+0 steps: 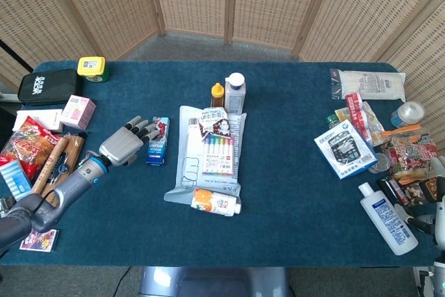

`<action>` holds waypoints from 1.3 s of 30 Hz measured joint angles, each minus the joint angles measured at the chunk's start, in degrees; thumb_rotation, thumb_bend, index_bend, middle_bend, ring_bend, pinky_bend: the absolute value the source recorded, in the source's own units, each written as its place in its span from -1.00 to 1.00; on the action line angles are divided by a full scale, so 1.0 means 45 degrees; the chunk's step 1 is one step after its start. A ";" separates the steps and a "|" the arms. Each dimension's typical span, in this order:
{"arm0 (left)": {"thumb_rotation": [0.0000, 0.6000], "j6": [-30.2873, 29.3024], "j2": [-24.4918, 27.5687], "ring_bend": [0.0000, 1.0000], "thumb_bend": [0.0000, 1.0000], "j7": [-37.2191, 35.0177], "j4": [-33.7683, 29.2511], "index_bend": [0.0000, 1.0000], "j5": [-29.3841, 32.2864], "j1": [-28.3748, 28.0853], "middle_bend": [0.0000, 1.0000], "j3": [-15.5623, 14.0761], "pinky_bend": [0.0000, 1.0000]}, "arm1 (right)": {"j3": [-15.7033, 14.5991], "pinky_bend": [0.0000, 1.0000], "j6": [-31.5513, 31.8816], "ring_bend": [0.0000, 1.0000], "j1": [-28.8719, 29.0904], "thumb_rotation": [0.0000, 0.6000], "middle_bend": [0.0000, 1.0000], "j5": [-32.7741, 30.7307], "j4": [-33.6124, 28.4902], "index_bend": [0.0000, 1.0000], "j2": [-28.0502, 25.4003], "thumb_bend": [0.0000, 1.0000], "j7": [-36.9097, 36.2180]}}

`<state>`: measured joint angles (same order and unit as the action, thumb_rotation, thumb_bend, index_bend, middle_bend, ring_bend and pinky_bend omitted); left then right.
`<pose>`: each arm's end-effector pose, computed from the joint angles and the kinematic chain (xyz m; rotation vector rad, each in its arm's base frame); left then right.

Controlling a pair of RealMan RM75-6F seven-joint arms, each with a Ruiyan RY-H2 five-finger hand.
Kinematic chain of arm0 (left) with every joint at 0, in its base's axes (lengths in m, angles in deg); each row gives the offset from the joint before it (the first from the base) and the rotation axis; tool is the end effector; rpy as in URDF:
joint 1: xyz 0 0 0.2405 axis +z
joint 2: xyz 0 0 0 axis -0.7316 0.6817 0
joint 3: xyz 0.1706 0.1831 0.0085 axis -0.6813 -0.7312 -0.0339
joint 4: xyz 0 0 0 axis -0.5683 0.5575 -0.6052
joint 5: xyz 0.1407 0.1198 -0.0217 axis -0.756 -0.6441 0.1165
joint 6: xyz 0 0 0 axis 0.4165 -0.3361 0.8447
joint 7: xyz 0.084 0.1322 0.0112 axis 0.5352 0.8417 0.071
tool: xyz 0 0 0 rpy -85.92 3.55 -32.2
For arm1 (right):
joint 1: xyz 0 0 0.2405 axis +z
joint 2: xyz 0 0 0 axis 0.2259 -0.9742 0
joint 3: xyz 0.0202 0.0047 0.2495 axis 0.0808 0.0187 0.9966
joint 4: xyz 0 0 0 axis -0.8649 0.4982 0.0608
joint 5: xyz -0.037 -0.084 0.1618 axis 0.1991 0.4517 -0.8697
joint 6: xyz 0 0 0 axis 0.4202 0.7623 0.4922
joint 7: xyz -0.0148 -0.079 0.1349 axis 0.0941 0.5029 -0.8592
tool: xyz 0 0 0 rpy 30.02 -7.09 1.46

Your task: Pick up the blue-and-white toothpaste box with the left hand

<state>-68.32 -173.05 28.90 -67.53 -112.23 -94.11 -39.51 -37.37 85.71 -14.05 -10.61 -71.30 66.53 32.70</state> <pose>-0.2129 0.3864 0.0279 -2.1859 -0.4472 -0.5812 -0.2894 -0.1764 0.2190 1.0374 -0.9270 0.9671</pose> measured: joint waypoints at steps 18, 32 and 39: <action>1.00 0.0350 -0.1779 -1.00 -0.17 -0.0533 0.2319 -1.00 -0.0673 -0.1035 -1.00 -0.0225 -1.00 | -0.0029 -1.00 0.0188 -1.00 -0.0314 1.00 -1.00 -0.0011 0.0000 -1.00 -0.0122 -1.00 -0.0555; 1.00 0.1182 -0.1536 0.10 -0.17 -0.1278 0.1723 0.15 -0.0401 -0.1317 0.00 -0.0497 -0.26 | -0.0017 -1.00 0.0285 -1.00 -0.0391 1.00 -1.00 0.0145 0.0076 -1.00 -0.0041 -1.00 -0.0702; 1.00 0.0552 -0.1409 0.65 -0.24 -0.1463 0.1696 0.57 -0.0188 -0.1018 0.56 -0.0361 0.52 | 0.0014 -1.00 0.0192 -1.00 -0.0333 1.00 -1.00 0.0168 0.0096 -1.00 -0.0018 -1.00 -0.0731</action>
<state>-65.84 -179.39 22.32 -59.90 -113.08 -98.69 -41.14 -37.31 86.57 -15.55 -9.85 -70.86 66.45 29.41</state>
